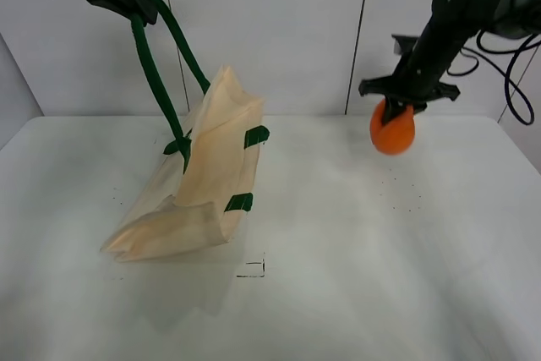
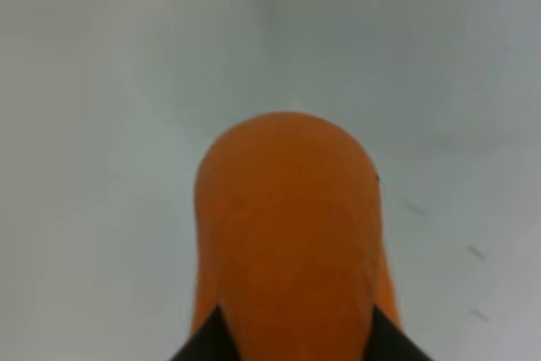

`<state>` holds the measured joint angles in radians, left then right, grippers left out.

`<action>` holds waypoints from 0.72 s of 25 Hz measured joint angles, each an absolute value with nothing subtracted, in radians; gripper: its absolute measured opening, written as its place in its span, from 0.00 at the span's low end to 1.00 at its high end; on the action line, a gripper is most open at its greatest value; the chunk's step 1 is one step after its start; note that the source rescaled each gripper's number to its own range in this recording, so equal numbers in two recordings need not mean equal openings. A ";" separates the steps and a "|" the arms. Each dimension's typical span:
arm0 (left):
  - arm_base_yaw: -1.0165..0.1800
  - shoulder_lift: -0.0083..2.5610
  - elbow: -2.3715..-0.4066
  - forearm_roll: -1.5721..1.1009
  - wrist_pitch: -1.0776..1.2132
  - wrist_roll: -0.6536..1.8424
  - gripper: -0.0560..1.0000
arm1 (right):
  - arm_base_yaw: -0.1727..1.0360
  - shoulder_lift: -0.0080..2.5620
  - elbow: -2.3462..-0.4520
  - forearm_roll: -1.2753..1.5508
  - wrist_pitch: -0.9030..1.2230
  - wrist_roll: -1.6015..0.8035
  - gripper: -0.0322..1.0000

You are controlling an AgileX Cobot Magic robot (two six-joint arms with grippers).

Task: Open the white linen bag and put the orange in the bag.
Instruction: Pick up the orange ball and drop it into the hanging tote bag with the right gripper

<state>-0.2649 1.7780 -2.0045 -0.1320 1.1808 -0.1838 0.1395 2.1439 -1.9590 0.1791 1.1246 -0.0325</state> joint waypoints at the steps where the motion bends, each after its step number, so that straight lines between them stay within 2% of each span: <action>1: -0.265 1.778 -2.004 -0.132 1.181 -0.184 0.05 | 0.157 2.135 -1.999 0.217 1.129 -0.041 0.03; 4: -0.265 1.778 -2.004 -0.132 1.181 -0.182 0.05 | 0.219 2.130 -2.074 0.344 1.119 -0.056 0.03; 8: -0.265 1.778 -2.004 -0.132 1.181 -0.180 0.05 | 0.329 2.138 -2.082 0.456 1.051 -0.058 0.03; 13: -0.265 1.778 -2.004 -0.132 1.181 -0.178 0.05 | 0.467 2.192 -2.082 0.497 0.950 -0.058 0.03; 18: -0.265 1.778 -2.004 -0.132 1.181 -0.178 0.05 | 0.549 2.296 -2.082 0.521 0.883 -0.056 0.03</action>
<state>-0.2649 1.7780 -2.0045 -0.1320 1.1808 -0.1778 0.5493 2.2962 -2.0821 0.5210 0.8830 -0.0561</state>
